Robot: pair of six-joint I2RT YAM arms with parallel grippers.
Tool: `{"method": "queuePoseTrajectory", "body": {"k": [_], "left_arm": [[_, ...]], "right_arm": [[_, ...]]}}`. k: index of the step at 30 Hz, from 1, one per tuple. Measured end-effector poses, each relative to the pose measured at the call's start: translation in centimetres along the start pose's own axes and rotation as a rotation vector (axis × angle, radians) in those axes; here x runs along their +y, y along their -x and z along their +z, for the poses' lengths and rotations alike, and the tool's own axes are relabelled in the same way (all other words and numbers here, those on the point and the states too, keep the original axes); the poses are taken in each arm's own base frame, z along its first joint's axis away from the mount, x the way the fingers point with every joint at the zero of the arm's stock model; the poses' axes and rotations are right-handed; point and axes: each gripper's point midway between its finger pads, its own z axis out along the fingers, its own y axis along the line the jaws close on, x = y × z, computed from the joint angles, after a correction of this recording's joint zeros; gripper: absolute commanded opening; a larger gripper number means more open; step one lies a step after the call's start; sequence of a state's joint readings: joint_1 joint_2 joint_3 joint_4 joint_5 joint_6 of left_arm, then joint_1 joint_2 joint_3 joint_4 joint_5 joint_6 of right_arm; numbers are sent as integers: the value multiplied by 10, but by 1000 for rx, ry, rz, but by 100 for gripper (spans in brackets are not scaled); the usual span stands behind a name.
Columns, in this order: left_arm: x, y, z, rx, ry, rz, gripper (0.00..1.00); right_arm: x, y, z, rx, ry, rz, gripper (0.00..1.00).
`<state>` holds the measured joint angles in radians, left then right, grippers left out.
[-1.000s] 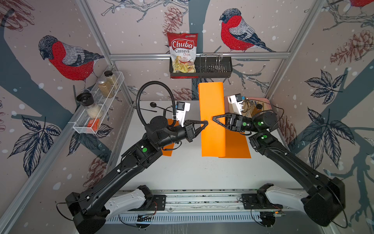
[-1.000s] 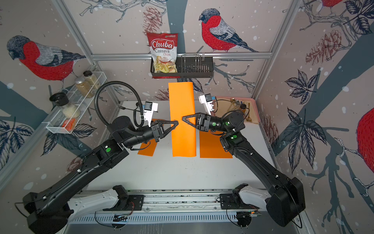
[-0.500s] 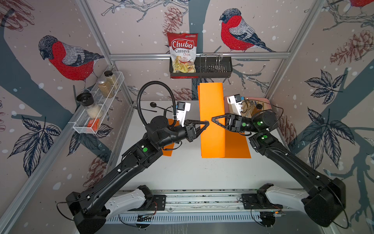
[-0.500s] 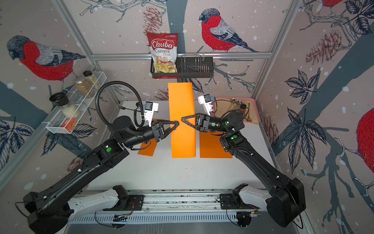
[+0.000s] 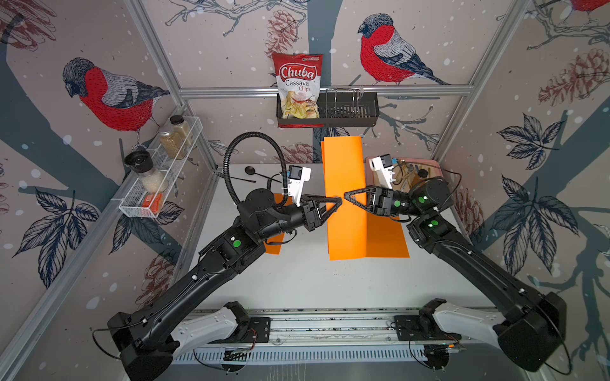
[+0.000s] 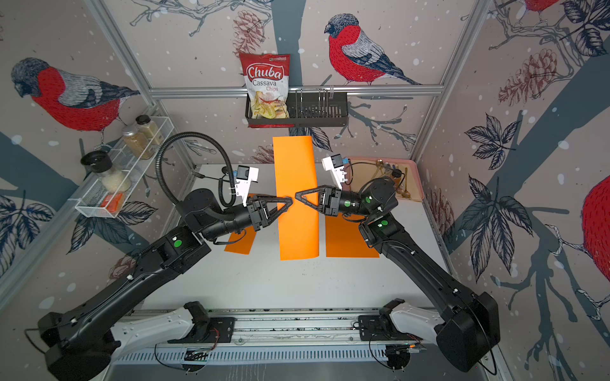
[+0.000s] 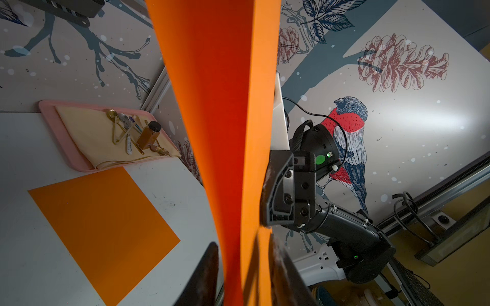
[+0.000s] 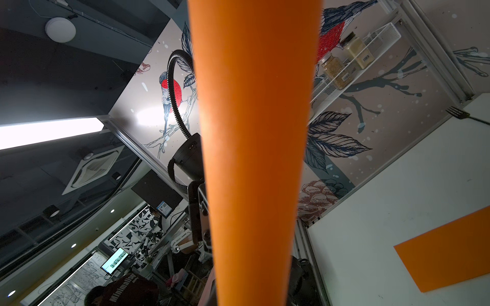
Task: Fold the rectangular paper in half along the long edge
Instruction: Fold the paper.
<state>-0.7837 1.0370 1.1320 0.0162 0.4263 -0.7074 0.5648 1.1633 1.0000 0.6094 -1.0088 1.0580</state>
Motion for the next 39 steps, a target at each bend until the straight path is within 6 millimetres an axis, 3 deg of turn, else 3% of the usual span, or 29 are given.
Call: {"method": "queuePoseTrajectory", "body": {"k": [15,18,20,26,39], "left_arm": [[0,0,0,0,0,0,31],[0,0,0,0,0,0,23],[0,0,0,0,0,0,13],[-1,-2,1,10,-10,0,0],[-2,-2,1,13,-14,0,0]], "right_arm": [[6,-8,2,28,17,-11,16],[6,-9,2,32,18,-20,16],[6,-9,2,32,18,-21,16],[7,-9,2,32,19,-24,16],[2,-7,0,15,5,-18,23]]}}
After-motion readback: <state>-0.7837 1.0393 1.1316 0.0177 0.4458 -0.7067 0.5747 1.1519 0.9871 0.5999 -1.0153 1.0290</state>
